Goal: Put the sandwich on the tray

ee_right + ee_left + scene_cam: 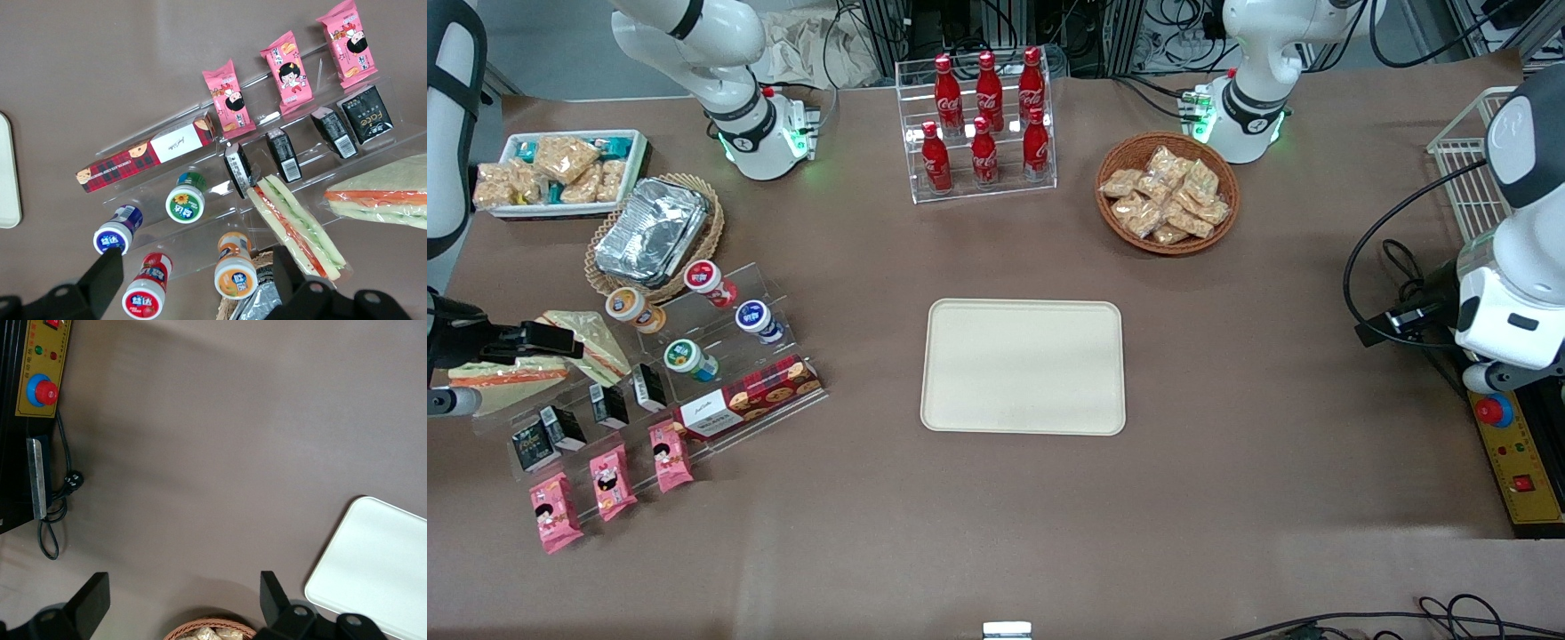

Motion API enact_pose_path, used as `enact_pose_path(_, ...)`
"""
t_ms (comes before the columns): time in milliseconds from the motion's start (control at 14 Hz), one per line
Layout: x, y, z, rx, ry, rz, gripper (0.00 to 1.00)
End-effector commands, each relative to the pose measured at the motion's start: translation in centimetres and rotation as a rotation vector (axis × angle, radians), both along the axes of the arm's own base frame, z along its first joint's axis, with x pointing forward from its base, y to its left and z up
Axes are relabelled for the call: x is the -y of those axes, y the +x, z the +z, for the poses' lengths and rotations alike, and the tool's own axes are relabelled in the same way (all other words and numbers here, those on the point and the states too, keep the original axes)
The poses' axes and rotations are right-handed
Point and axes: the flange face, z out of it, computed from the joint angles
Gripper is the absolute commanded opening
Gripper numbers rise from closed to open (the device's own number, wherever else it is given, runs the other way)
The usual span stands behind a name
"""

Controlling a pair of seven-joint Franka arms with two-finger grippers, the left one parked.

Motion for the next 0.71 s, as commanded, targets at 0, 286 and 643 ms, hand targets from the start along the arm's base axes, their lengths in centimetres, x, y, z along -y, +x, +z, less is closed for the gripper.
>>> enact_pose_path(0,0.9,-0.3,0.6,-0.001,-0.011,-0.019,1.0)
enact_pose_path(286,4.4,-0.9,1.2,0.01,-0.032,-0.081,1.0)
enact_pose_path(643,8.9,-1.9,1.1,0.009,-0.01,-0.203,1.0)
